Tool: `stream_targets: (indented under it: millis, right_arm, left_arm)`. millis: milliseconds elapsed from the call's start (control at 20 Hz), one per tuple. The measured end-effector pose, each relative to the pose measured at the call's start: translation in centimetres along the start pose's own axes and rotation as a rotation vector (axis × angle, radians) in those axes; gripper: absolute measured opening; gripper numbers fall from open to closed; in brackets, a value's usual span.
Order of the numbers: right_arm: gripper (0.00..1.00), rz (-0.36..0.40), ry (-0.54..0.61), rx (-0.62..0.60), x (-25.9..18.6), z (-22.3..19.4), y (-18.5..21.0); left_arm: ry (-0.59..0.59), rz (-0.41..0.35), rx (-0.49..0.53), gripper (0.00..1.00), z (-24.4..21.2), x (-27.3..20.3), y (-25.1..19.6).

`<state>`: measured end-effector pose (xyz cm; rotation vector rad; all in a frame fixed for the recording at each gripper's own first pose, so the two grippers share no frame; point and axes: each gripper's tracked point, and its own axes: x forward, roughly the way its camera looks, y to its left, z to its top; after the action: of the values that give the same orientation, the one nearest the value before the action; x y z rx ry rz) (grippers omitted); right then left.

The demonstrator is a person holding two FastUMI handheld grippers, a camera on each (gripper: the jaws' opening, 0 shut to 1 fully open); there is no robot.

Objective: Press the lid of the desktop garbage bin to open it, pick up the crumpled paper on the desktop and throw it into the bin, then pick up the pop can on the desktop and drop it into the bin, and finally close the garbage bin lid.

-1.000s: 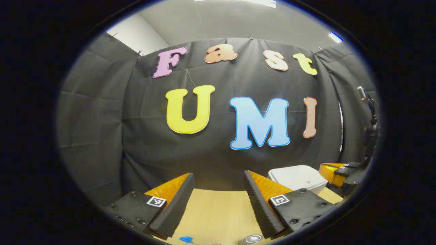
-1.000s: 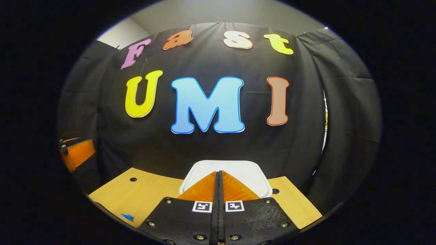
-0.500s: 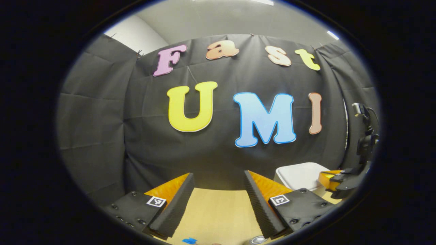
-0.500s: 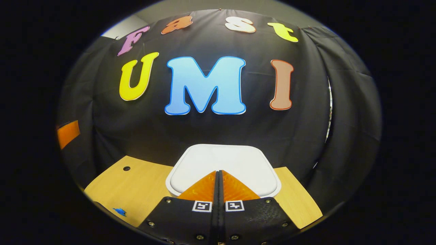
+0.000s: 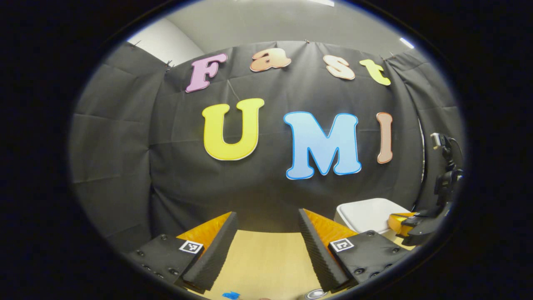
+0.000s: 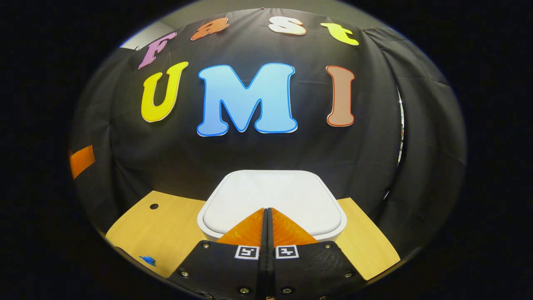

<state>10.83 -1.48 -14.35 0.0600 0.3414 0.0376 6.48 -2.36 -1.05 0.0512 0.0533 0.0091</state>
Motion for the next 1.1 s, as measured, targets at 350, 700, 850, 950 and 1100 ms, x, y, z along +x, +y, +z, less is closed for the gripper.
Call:
stream_targets:
  millis: [350, 700, 850, 950, 1100]
  right_arm:
    - [0.01, -0.007, -0.005, -0.031, 0.1, -0.5, 0.0]
    - [0.0, -0.012, -0.048, -0.066, -0.1, 0.7, 0.0]
    - [0.0, -0.007, -0.06, -0.031, -0.4, 1.8, -0.1]
    - [0.0, -0.012, -0.094, -0.011, -0.9, 3.0, -0.3]
    - [0.0, -0.02, -0.139, 0.008, -1.5, 4.7, -0.5]
  left_arm:
    - [-0.004, -0.009, -0.012, 0.95, 0.2, -0.4, -0.1]
    - [0.005, 0.001, -0.023, 0.94, -0.2, -0.6, 0.6]
    - [0.011, 0.01, -0.023, 0.94, -0.5, -0.8, 1.1]
    - [0.012, 0.015, -0.021, 0.95, -0.4, -0.7, 1.3]
    - [0.013, 0.017, -0.021, 0.95, -0.4, -0.7, 1.3]
